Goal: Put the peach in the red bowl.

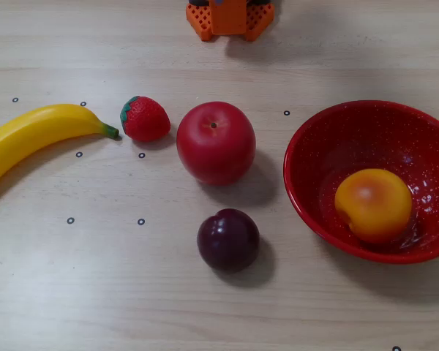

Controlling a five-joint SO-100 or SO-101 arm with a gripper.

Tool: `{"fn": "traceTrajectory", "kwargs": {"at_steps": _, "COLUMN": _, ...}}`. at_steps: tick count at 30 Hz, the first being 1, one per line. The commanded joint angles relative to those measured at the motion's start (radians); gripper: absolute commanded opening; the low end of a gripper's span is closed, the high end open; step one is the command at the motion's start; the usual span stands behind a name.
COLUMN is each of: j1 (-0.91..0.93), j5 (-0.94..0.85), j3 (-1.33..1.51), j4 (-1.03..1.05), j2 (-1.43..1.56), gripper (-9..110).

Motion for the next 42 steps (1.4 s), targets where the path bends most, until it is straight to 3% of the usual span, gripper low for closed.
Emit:
{"fn": "traceTrajectory", "kwargs": {"at_steps": 1, "j1": -0.023, "j5": -0.002, "j3": 0.279, "j4": -0.186, "j2": 0.186, "gripper": 0}}
{"fn": "traceTrajectory", "kwargs": {"at_steps": 7, "j1": 0.015, "j5": -0.017, "j3": 0.735, "j4": -0.264, "j2": 0.557, "gripper": 0}}
{"fn": "traceTrajectory", "kwargs": {"at_steps": 17, "j1": 0.009, "j5": -0.054, "j3": 1.155, "j4": -0.302, "j2": 0.850, "gripper": 0}}
{"fn": "traceTrajectory", "kwargs": {"at_steps": 42, "j1": 0.031, "j5": -0.043, "j3": 1.166, "j4": -0.319, "j2": 0.848, "gripper": 0}}
